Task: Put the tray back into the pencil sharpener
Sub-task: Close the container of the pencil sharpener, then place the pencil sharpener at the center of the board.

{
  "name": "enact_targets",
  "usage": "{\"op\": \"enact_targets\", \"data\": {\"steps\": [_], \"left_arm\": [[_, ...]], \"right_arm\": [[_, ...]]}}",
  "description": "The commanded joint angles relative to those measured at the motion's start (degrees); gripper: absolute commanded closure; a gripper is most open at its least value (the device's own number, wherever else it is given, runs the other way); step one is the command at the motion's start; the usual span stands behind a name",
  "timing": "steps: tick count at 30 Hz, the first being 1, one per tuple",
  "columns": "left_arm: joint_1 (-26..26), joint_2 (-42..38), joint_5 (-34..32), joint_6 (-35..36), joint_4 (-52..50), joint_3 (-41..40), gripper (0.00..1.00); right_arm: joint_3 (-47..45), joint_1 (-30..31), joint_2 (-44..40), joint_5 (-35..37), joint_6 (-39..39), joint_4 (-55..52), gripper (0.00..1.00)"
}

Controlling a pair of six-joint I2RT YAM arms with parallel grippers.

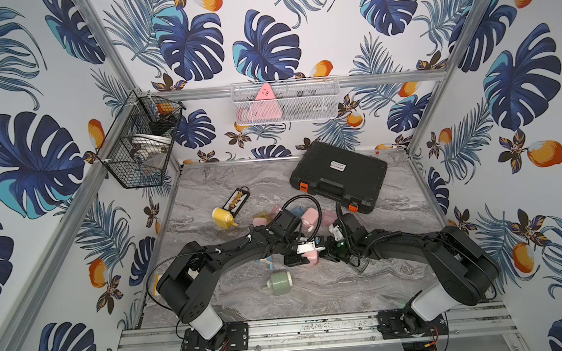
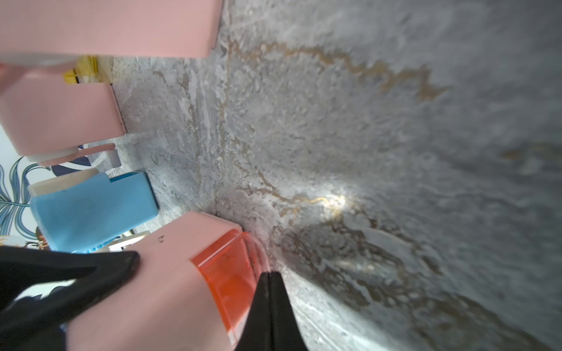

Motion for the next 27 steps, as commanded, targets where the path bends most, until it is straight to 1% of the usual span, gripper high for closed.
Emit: {"op": "enact_targets", "data": {"steps": [1, 11, 13, 15, 17, 19, 22, 27], "left_arm": [[-0.14, 0.37, -2.53, 1.41, -4.01, -0.51, 0.4], [-0.09, 0.38, -2.7, 1.49, -4.18, -0.51, 0.4], [-0.11, 0.27, -2.92, 1.49, -4.2, -0.51, 0.4], [-0.09, 0.1, -3.12, 1.49, -4.2, -0.55, 0.4], [-0.1, -0.24, -3.23, 1.34, -4.38, -0.54, 0.4], [-0.12, -0.82, -3.4, 0.68, -4.37, -0.51, 0.41], [-0.18, -2.43, -2.98, -1.11, -4.07, -0.55, 0.44], [-0.35, -6.45, -2.03, -5.77, -4.44, -0.32, 0.53]], "right_arm": [[0.43, 0.15, 0.59, -2.57, 1.17, 3.82, 0.96], [0.63, 0.26, 1.94, -3.76, 1.74, 5.09, 0.96], [0.49, 0.25, 1.49, -2.65, 2.02, 4.35, 0.96], [-0.35, 0.25, -0.57, 0.38, 2.4, 2.73, 0.94], [-1.42, 0.3, -3.93, 5.49, 2.97, -0.33, 0.92], [-2.7, 0.16, -8.69, 11.63, 3.25, -4.37, 0.92], [-4.23, 0.15, -16.08, 18.56, 2.8, -9.96, 0.92], [-4.59, 0.19, -25.86, 24.91, 2.01, -16.38, 0.92]]}}
